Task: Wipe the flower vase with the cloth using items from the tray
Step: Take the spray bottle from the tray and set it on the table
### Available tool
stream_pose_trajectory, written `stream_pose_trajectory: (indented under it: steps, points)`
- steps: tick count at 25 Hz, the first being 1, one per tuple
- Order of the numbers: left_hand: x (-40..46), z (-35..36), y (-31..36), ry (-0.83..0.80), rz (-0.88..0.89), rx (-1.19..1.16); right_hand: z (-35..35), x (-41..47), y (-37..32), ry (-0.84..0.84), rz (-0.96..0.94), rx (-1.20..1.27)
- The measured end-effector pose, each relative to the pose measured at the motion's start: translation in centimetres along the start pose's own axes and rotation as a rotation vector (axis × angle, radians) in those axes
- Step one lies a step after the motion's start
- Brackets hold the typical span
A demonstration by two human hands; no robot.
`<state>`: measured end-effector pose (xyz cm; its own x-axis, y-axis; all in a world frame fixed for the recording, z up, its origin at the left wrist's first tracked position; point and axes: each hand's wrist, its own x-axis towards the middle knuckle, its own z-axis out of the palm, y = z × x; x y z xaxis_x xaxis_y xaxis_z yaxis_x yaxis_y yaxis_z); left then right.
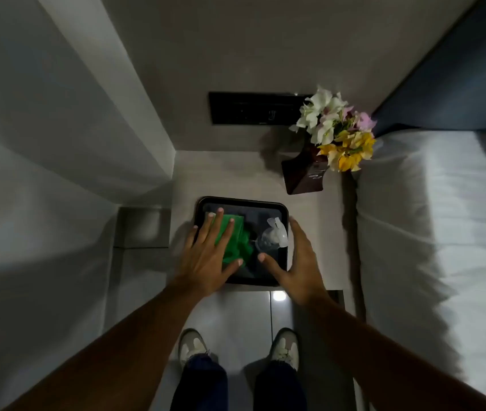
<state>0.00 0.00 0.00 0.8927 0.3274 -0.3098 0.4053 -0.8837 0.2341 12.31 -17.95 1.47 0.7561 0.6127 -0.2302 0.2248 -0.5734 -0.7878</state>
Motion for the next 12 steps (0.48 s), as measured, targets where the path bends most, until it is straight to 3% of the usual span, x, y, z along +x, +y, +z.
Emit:
stream_pose_trajectory:
  steps: [4, 9, 12]
  points:
    - [1.5, 1.5, -0.1, -0.010, -0.042, -0.001, 0.9, 2.7, 0.3, -0.149, 0.054, 0.049]
    - [2.3, 2.4, -0.3, -0.072, -0.030, 0.024, 0.6, 3.9, 0.0, -0.115, -0.024, 0.044]
    - [2.9, 3.6, -0.6, -0.212, -0.056, 0.007, 0.1, 4.4, 0.3, -0.039, 0.120, 0.241]
